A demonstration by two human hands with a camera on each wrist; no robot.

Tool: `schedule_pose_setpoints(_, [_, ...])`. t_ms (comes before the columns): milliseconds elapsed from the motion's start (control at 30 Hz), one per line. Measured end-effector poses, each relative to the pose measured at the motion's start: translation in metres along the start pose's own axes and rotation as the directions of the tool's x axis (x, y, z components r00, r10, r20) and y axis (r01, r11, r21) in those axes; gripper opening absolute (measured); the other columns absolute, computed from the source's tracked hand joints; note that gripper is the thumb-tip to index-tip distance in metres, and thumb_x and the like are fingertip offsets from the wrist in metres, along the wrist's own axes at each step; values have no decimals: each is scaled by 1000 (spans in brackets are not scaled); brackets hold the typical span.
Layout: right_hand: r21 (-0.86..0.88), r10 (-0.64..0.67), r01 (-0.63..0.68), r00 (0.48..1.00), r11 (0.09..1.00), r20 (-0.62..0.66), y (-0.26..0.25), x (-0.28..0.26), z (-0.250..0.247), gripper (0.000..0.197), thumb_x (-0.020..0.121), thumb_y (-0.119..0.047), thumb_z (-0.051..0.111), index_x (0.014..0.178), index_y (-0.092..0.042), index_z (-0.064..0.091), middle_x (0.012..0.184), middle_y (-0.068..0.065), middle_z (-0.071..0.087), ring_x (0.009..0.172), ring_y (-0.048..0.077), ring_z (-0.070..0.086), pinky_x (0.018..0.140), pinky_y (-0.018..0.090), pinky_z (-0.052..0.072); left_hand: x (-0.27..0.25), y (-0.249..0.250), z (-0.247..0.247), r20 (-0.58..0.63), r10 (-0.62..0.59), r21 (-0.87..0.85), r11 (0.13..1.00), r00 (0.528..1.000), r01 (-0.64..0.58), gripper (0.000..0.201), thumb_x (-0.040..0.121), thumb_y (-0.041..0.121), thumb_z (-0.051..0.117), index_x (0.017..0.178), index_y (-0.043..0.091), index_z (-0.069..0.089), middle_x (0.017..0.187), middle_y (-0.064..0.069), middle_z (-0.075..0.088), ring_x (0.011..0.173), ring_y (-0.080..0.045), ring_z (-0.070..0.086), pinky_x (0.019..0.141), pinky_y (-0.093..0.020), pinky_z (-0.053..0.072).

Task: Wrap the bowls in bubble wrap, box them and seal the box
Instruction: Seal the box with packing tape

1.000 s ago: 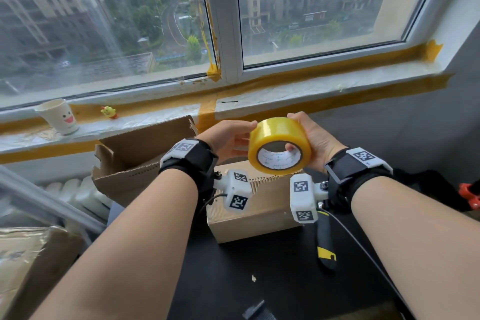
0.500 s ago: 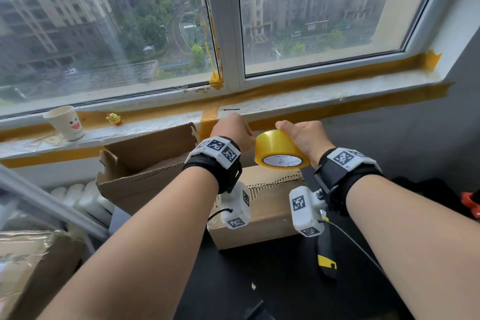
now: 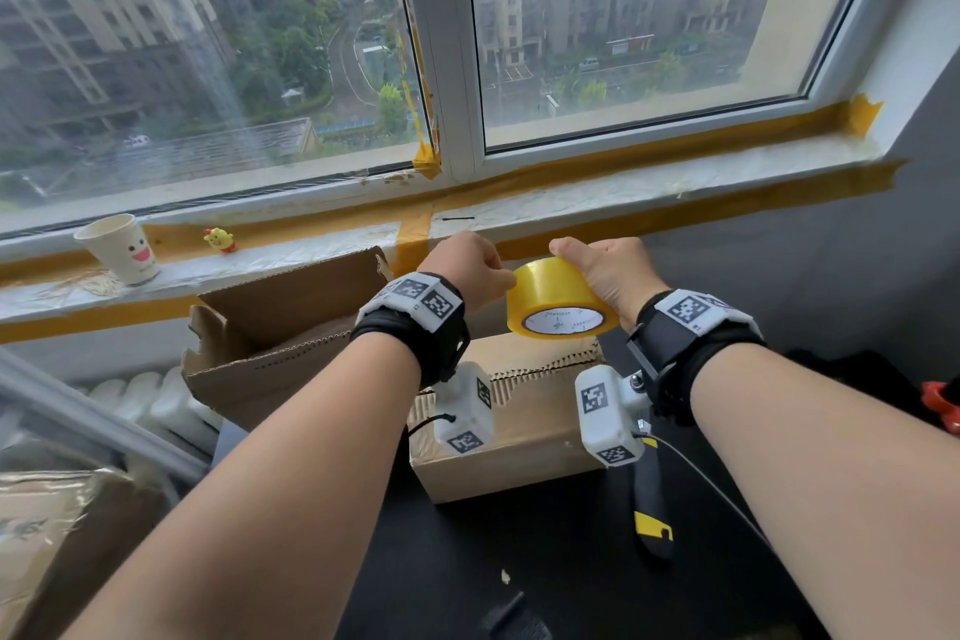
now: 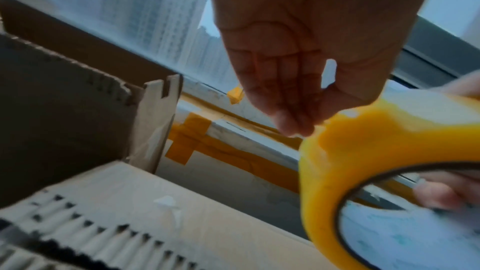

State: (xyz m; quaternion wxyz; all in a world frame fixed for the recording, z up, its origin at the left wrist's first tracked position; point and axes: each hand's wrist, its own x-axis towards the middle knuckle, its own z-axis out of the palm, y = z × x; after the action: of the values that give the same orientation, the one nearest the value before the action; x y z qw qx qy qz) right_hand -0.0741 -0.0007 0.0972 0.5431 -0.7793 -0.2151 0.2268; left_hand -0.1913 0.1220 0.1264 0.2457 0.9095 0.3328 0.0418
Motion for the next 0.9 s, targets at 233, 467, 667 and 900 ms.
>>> schedule_pose_setpoints(233, [95,52,-59,996,994,74,1,4,-2,36,77,-42,74,64,-13,57,67,9,57,64,23,53,66,36,45,-3,-16,-3,107,28,-316,949,994,7,15,91,15,56,83,11,67,77,1,68,70,-9,60,64,-22,54])
schedule_pose_setpoints(467, [170,117,-128,990,977,73,3,-1,0,29,80,-34,74,73,-9,62,73,11,62,66,25,57,65,36,48,-6,-15,-4,226,-7,-372,924,974,93,24,93,30,61,98,7,65,89,-6,68,80,-14,67,71,-26,59])
schedule_pose_setpoints(667, [219,128,-143,988,965,81,0,-3,-2,29,80,-35,74,77,-10,62,81,14,63,71,26,59,68,38,49,-8,-16,1,234,-103,-586,778,967,225,15,90,24,66,86,10,65,83,-7,65,71,-13,63,73,-26,57])
schedule_pose_setpoints(900, [224,116,-129,991,966,68,-1,-7,-3,28,80,-35,74,73,-11,61,78,13,61,69,25,56,67,37,47,-10,-11,0,159,-113,-511,841,981,179,15,91,25,64,84,13,68,85,-4,68,75,-12,62,68,-24,56])
